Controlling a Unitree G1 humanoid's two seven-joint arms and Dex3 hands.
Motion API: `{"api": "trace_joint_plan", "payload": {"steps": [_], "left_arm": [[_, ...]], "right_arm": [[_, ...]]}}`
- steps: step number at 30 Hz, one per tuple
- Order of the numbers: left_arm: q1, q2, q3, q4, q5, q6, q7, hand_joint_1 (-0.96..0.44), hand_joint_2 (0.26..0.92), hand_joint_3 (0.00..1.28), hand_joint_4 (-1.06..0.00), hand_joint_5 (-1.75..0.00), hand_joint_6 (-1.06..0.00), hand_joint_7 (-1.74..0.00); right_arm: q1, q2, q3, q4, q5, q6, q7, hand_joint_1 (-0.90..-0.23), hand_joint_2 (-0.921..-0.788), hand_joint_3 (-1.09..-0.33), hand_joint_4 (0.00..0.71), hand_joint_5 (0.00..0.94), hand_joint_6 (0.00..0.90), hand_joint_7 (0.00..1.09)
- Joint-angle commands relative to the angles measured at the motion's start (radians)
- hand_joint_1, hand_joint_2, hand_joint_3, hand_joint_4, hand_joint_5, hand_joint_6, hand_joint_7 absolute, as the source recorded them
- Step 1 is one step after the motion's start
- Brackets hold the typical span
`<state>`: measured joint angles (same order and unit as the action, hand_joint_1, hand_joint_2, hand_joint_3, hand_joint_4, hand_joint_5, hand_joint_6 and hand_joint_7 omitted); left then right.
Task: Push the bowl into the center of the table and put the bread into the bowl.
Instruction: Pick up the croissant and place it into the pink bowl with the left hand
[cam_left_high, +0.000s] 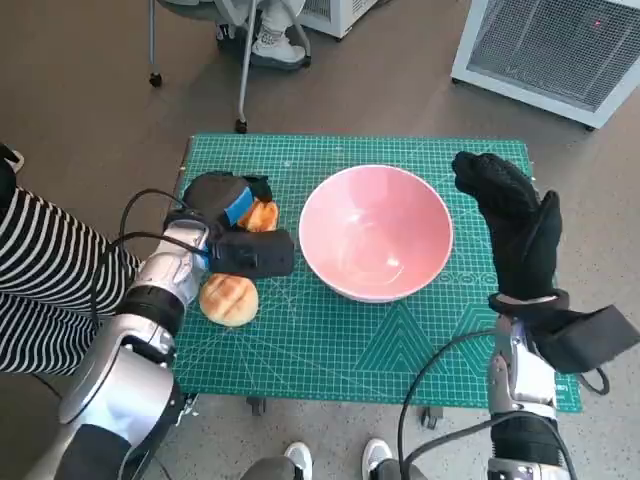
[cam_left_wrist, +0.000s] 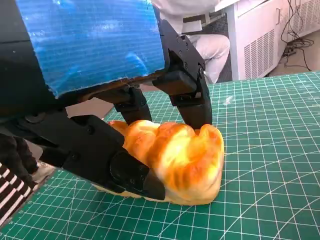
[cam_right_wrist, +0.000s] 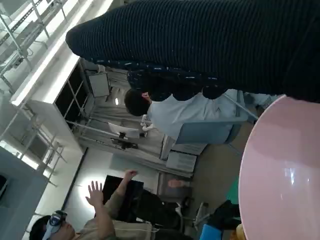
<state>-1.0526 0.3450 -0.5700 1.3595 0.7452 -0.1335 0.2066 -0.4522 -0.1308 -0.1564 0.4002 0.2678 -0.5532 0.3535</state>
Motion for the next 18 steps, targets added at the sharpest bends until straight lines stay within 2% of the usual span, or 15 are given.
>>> {"api": "trace_joint_plan", "payload": {"steps": [1,18], "left_arm": [[0.014,0.002,0.006,0.016,-0.001,-0.002,-0.009,0.00,0.920,0.02,-0.72,-1.13,-0.69,-1.09],[-0.005,0.008,0.013,0.012,-0.005,-0.008,-0.007,0.00,0.920,0.02,-0.72,-1.12,-0.70,-1.10]], "right_arm": [[0.005,-0.001,0.001,0.019,-0.016,0.011,-0.009,-0.726,-0.921,-0.800,0.137,0.001,0.033,0.49],[-0.011,-0.005,0.001,0.038,-0.016,0.007,-0.005,-0.729,-0.921,-0.801,0.133,0.000,0.030,0.49]]}}
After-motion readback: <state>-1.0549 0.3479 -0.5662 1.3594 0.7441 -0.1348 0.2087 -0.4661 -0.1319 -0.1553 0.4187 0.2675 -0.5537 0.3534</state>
